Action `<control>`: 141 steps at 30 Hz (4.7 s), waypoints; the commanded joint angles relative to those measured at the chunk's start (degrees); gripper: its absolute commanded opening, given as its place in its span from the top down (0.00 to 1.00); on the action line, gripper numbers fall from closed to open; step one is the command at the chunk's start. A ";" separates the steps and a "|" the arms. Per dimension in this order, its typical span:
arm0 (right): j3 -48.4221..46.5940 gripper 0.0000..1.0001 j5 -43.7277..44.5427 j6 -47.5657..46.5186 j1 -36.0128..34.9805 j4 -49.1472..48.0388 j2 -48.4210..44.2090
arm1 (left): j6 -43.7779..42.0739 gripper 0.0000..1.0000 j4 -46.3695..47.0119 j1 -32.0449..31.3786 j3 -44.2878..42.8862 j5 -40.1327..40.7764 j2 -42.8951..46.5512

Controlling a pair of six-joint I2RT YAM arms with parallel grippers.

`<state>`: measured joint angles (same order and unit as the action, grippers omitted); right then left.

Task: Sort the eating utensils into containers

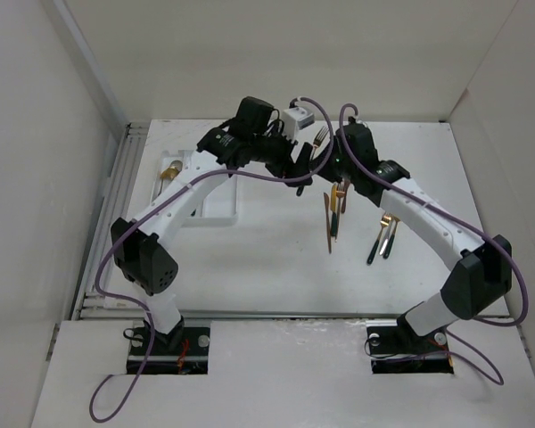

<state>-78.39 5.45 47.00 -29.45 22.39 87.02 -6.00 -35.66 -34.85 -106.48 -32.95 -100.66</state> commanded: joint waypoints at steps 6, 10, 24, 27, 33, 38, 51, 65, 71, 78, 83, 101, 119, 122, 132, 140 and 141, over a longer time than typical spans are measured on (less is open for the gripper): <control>-2.82 1.00 -1.50 5.02 -1.49 -3.85 -2.47 | 0.99 0.28 5.07 -0.04 6.19 0.78 1.08; -2.29 1.00 -0.97 5.64 -2.01 -4.64 -3.00 | 1.61 0.35 5.60 -0.04 7.42 1.12 1.08; -2.29 1.00 -3.26 6.17 -3.33 -4.64 -1.86 | 3.89 0.78 9.03 -0.04 10.76 8.43 -0.06; -1.68 1.00 -3.26 6.17 -3.33 -5.96 -1.86 | 3.89 0.91 9.03 0.48 11.47 8.43 -0.06; -1.15 1.00 -5.36 6.17 -3.33 -7.80 -0.28 | 5.12 1.00 9.56 2.33 12.70 7.90 -0.68; -1.15 0.82 -9.83 5.56 -1.40 -9.38 1.91 | 8.27 1.00 10.70 6.36 14.54 7.37 -0.68; -2.38 0.45 -9.58 2.30 -0.34 -8.77 3.68 | 12.42 1.00 12.37 25.01 21.66 5.01 -5.41; -2.91 0.45 -8.27 0.55 0.71 -3.68 4.82 | 11.54 0.92 10.80 29.93 21.49 6.14 -16.04; 0.07 0.51 -0.98 -2.96 4.83 5.63 4.30 | 11.01 0.66 8.69 29.93 20.17 4.91 -17.46; 5.44 0.69 1.48 -10.25 13.10 8.27 5.86 | 8.38 0.53 4.82 29.93 15.60 7.64 -16.33; 3.60 0.69 2.19 -15.09 15.30 8.28 11.75 | 6.97 0.46 1.12 29.31 9.89 12.80 -14.74; -4.67 0.74 2.71 -20.11 15.83 11.88 26.62 | 5.82 0.42 -2.05 28.26 5.23 16.51 -10.78; -6.06 0.66 2.46 -20.55 15.30 10.12 25.56 | 5.82 0.42 -1.52 28.26 6.28 15.37 -11.31; -6.07 0.66 1.84 -22.03 14.78 10.13 26.88 | 5.82 0.42 -1.52 28.26 6.28 15.37 -11.31; -8.36 0.70 7.02 -22.31 13.54 12.76 29.61 | 5.82 0.42 -1.52 28.26 7.42 15.90 -11.31; -7.66 0.73 7.03 -22.31 14.07 13.99 29.61 | 5.82 0.42 -1.52 28.26 7.42 15.90 -11.31; -7.66 0.75 7.03 -22.31 14.07 15.13 29.61 | 5.82 0.42 -1.52 28.26 7.42 15.90 -11.31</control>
<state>-84.51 11.09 24.40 -15.73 34.57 116.49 0.45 -36.71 -6.42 -99.33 -16.91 -114.63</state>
